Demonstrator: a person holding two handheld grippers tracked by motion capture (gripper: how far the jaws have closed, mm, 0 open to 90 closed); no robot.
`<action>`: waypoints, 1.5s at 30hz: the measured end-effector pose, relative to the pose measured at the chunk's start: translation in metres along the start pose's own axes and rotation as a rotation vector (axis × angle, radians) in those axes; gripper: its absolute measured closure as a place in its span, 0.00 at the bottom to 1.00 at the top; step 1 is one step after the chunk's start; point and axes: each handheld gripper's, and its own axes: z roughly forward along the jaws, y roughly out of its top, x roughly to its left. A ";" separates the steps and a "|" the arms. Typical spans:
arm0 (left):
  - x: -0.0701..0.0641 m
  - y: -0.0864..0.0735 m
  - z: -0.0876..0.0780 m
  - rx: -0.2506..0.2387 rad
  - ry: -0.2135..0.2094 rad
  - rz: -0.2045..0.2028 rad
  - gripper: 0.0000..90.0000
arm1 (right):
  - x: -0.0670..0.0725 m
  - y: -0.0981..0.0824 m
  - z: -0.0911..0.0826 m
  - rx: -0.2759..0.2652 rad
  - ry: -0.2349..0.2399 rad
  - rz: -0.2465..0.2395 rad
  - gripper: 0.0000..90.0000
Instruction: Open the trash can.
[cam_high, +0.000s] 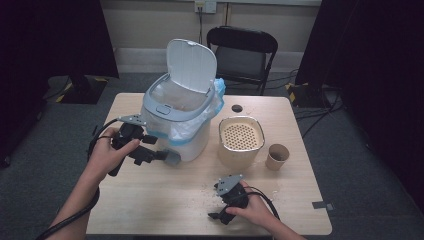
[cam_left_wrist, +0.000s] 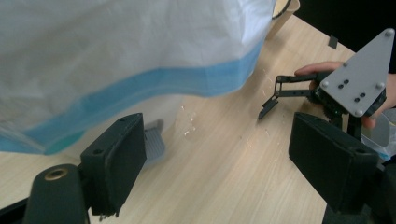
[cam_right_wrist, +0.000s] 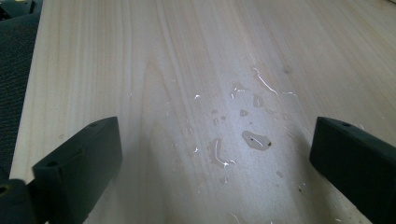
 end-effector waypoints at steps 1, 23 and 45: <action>0.000 0.000 0.000 0.000 0.000 0.000 0.21 | 0.000 0.000 0.000 0.000 0.000 0.000 0.03; -0.002 -0.040 0.038 0.059 -0.028 0.003 0.21 | -0.020 -0.005 -0.042 -0.037 -0.064 0.070 0.17; -0.007 -0.059 0.071 0.084 -0.051 0.034 0.21 | -0.040 -0.037 -0.076 -0.018 -0.142 0.151 0.17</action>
